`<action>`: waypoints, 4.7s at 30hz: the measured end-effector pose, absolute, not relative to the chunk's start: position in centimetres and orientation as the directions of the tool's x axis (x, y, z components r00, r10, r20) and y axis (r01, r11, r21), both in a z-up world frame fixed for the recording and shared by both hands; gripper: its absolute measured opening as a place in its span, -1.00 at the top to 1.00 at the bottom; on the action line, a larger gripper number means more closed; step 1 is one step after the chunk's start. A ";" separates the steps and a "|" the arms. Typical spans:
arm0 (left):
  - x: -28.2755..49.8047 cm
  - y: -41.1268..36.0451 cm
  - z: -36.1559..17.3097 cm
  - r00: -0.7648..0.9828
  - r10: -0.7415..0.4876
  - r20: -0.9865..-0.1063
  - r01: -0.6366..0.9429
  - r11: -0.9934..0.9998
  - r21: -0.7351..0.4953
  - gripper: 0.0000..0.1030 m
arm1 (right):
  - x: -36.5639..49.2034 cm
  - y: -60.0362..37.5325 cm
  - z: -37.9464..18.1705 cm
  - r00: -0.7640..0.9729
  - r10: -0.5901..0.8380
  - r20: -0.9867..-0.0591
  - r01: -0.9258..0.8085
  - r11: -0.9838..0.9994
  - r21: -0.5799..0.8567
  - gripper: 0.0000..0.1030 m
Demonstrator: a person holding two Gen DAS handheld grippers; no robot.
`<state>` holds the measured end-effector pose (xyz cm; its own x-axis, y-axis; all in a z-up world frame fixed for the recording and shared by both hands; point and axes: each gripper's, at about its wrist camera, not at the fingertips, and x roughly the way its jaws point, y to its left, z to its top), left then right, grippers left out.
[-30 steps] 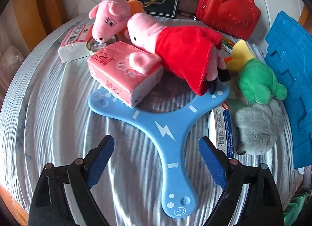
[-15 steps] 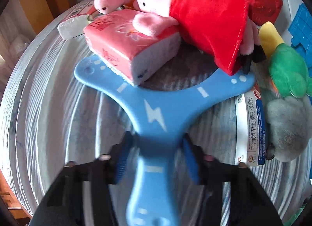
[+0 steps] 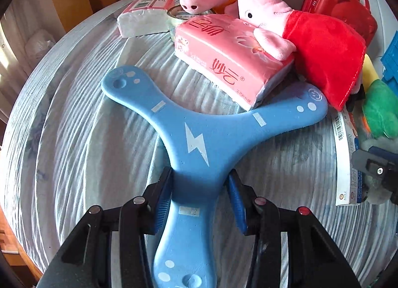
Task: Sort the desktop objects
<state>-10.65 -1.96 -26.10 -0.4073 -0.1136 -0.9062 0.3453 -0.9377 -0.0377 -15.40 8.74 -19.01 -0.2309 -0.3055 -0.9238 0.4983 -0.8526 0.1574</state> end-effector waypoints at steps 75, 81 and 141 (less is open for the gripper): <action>-14.2 55.0 10.4 -0.774 0.260 -0.577 -0.400 -0.908 0.126 0.35 | -10.6 61.3 10.7 -0.814 0.123 -0.568 -0.113 -0.992 -0.053 0.25; -15.4 56.4 8.3 -0.733 0.217 -0.645 -0.388 -0.912 0.135 0.35 | -11.4 63.0 9.6 -0.797 0.124 -0.591 -0.115 -0.992 -0.054 0.25; -4.7 50.0 9.4 -0.822 0.329 -0.466 -0.362 -0.932 -0.018 -0.96 | -1.6 62.2 10.0 -0.876 0.150 -0.458 -0.184 -0.982 0.031 -1.00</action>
<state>-4.67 50.04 9.38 -0.8218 0.3285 -0.4655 -0.3624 -0.9318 -0.0178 -1.62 62.20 10.05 -0.8762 0.1498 -0.4581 -0.1844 -0.9824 0.0314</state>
